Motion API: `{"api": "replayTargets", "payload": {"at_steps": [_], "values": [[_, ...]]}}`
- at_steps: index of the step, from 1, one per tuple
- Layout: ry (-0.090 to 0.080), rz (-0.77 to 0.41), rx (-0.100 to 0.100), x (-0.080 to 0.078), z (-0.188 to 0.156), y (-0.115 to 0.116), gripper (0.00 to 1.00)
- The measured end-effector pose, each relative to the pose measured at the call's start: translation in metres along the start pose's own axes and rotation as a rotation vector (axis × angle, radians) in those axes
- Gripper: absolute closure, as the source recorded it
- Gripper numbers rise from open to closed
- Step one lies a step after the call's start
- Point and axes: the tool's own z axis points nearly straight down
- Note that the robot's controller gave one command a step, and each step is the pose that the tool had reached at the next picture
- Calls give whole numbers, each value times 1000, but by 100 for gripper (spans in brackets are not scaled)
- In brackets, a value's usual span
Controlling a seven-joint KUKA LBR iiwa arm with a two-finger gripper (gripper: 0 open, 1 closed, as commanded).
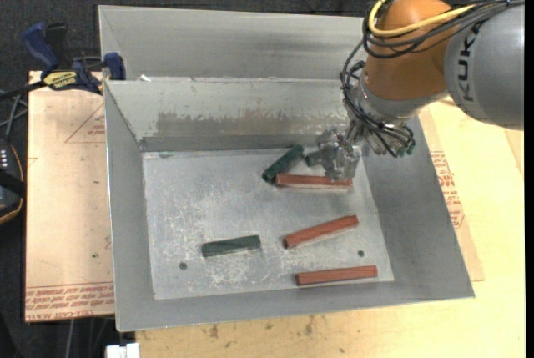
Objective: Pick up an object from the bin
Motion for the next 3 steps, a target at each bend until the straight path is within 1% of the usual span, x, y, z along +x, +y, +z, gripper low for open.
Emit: {"api": "replayTargets", "payload": {"at_steps": [1, 2, 3], "values": [[-1, -112, 2, 0, -2, 3, 100], [1, -181, -3, -26, 90, 4, 0], [0, -179, -2, -26, 89, 4, 100]]}}
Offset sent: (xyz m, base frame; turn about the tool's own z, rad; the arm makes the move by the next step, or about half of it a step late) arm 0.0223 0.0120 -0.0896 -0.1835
